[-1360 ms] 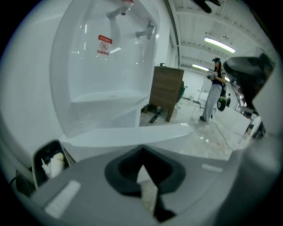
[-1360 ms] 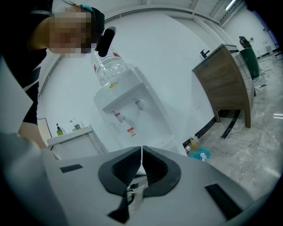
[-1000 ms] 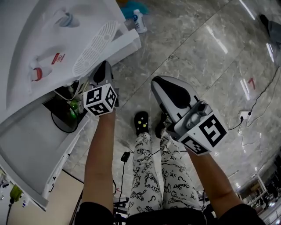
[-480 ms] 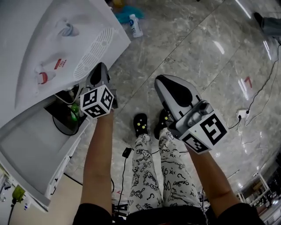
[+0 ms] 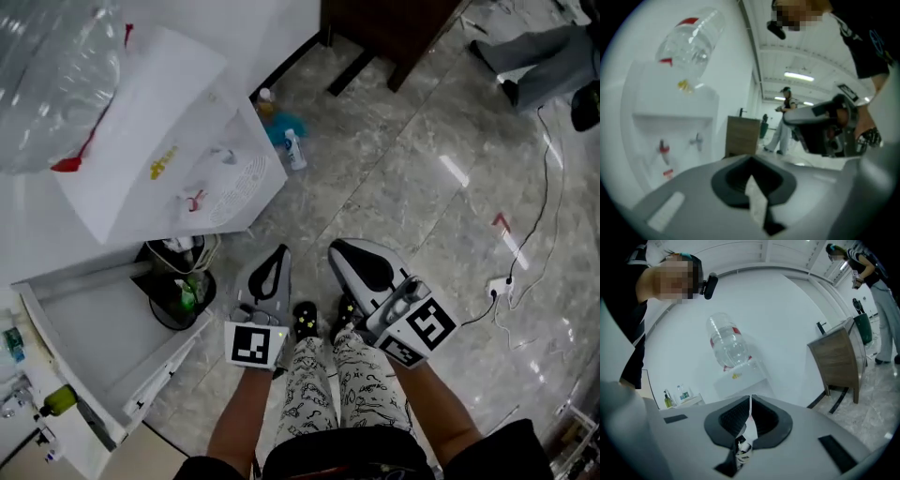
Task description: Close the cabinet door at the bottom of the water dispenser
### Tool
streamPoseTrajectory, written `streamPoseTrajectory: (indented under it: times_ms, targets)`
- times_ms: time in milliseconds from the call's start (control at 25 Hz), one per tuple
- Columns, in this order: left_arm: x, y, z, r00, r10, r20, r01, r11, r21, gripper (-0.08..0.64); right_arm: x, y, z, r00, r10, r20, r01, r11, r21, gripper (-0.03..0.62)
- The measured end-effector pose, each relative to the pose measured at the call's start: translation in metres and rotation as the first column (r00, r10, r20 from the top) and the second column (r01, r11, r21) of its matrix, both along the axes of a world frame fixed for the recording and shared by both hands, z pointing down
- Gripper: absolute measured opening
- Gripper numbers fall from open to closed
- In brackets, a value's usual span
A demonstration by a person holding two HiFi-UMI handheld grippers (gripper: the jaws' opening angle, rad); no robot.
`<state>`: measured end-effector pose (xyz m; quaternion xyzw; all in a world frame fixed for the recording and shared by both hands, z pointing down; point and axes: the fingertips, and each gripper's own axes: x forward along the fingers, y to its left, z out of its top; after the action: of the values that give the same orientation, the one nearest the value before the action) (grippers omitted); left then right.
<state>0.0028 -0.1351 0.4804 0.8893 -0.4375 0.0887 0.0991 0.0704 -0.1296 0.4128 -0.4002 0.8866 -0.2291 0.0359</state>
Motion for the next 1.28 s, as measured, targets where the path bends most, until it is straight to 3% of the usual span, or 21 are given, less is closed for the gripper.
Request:
streamPoseTrajectory:
  times_ms: [80,200,360,480,680,960,1280]
  targets:
    - [0.010,0.026,-0.066,0.999,0.046,-0.024,-0.045,0.998,0.040,-0.002,-0.003,0.017,-0.060,1.000,-0.005,-0.005,0.005,0.998,0.062,0.017]
    - [0.010,0.070,-0.151,0.996,0.076,-0.041,-0.074,0.997,0.032,0.000,-0.007,0.054,-0.134,1.000,-0.015,0.005,0.015,0.996,0.089,0.017]
    - [0.003,0.088,-0.227,0.995,0.093,-0.044,-0.090,0.994,0.067,0.000,-0.016,0.084,-0.201,0.995,-0.084,-0.051,0.093,0.970,0.224,0.017]
    - [0.004,0.110,-0.262,0.992,0.117,-0.038,-0.114,0.990,0.078,-0.001,-0.019,0.113,-0.218,0.989,-0.120,-0.092,0.138,0.965,0.221,0.017]
    - [0.007,0.128,-0.292,0.981,0.145,-0.126,-0.127,0.982,0.136,-0.002,-0.026,0.139,-0.240,0.986,-0.137,-0.091,0.155,0.961,0.229,0.017]
    - [0.026,0.151,-0.296,0.974,0.181,-0.134,-0.163,0.978,0.133,-0.002,-0.014,0.157,-0.245,0.988,-0.122,-0.094,0.142,0.958,0.249,0.015]
    - [0.023,0.153,-0.298,0.973,0.137,-0.185,-0.116,0.986,0.119,-0.002,-0.004,0.162,-0.242,0.990,-0.125,-0.068,0.137,0.964,0.228,0.015]
